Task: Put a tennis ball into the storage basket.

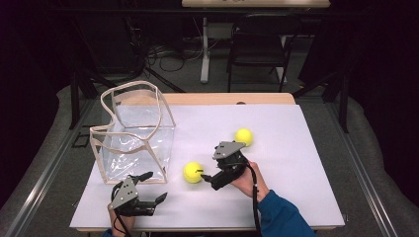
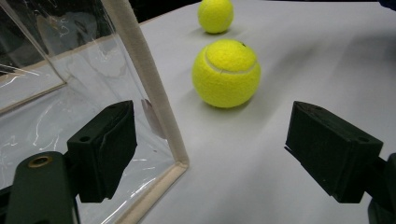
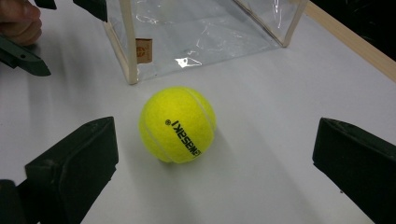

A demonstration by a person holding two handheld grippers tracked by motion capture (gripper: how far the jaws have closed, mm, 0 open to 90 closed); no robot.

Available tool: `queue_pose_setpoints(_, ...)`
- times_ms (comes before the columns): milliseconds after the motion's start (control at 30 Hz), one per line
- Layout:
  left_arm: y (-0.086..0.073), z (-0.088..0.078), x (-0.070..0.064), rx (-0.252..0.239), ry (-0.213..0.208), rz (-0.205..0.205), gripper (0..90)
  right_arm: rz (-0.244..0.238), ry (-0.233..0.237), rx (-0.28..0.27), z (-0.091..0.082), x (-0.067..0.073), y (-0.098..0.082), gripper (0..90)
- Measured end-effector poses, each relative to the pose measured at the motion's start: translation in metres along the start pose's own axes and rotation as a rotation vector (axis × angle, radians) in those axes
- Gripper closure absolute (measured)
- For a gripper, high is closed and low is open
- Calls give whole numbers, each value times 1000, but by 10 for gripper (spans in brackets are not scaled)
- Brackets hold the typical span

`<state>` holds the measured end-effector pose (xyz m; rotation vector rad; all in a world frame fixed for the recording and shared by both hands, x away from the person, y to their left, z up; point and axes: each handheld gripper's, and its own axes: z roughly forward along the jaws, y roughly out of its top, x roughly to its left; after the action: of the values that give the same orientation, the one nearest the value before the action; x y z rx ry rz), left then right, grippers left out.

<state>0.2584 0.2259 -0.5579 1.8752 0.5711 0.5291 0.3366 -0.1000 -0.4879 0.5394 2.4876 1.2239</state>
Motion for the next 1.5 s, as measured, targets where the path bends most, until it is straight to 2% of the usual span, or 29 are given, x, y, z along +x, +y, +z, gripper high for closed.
queue_pose_setpoints(233, 0, 0, 0, 1, -1, -1, 158, 3, -13, 35, 9, 2, 3, 0)
queue_pose_setpoints(867, 0, -1, 1, -2, 2, -4, 159, -5, 20, 78, 39, 10, 7, 0)
queue_pose_setpoints(1500, 0, -1, 0, -1, 3, -1, 159, 10, 63, 115, 67, 15, 4, 0)
